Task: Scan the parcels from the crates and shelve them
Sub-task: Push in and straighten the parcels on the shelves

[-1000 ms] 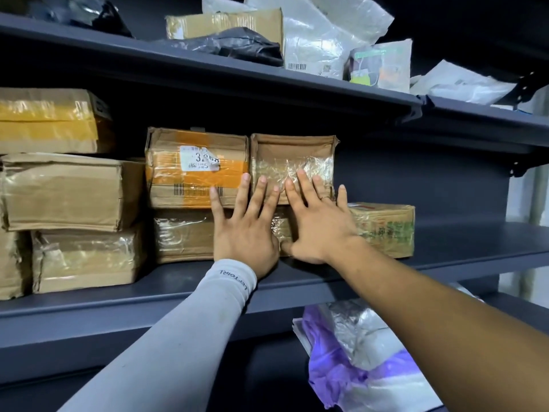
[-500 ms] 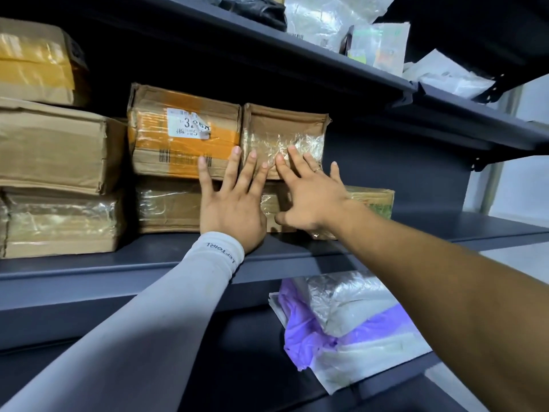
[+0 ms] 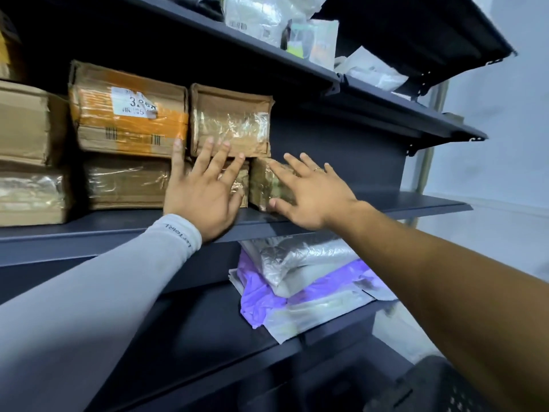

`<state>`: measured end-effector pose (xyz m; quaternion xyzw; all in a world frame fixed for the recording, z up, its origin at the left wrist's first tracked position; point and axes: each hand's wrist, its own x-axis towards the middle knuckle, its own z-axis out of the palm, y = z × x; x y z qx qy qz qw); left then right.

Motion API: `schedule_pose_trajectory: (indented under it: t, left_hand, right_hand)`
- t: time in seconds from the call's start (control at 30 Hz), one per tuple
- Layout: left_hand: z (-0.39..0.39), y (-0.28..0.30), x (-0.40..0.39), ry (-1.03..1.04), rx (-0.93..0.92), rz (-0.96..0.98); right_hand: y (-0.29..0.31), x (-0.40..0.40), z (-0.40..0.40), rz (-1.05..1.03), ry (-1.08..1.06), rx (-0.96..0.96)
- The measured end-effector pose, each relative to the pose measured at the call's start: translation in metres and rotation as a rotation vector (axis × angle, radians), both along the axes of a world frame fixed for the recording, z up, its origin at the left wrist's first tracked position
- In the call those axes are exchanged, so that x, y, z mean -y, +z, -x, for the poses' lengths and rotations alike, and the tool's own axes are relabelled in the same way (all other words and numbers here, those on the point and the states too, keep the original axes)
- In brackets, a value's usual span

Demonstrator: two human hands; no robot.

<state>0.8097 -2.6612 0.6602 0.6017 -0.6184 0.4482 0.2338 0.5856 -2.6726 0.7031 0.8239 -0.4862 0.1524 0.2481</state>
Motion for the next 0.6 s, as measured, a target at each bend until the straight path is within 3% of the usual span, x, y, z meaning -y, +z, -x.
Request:
schedule_pose_trajectory:
  t: [0.3,0.6]
  left_hand:
    - [0.098,-0.091,-0.026,-0.337,0.105,-0.012]
    - [0.148,-0.198,0.012,-0.352,0.034,-0.137]
  right_hand:
    - [-0.079,-0.029,0.080,0.013,0.050,0.055]
    - [-0.187,0.008,0.143,-0.038,-0.052,0.055]
